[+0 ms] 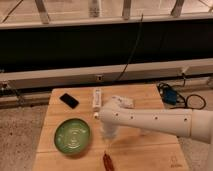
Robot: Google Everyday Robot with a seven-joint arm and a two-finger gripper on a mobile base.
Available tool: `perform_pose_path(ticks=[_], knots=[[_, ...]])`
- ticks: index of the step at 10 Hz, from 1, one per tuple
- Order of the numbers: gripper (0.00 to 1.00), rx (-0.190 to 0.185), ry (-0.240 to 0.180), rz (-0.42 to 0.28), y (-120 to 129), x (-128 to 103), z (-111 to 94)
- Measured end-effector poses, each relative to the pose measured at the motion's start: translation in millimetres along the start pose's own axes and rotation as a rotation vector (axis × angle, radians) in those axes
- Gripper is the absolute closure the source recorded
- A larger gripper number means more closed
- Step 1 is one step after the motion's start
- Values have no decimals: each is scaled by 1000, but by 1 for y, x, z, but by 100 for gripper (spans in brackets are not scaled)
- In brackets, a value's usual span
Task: Place the pepper in the ceramic bowl
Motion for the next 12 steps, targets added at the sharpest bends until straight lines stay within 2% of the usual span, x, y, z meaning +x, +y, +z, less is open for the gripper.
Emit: perform_pose_path(ticks=[2, 3, 7, 8, 11, 12], knots=[[27, -3, 2, -5, 1, 0, -1], [25, 4, 9, -16, 3, -4, -3], [25, 37, 51, -96, 12, -43, -9], [25, 36, 72, -117, 15, -59, -6], [25, 15, 110, -160, 17, -76, 4], [25, 5, 111, -178, 18, -80, 11]])
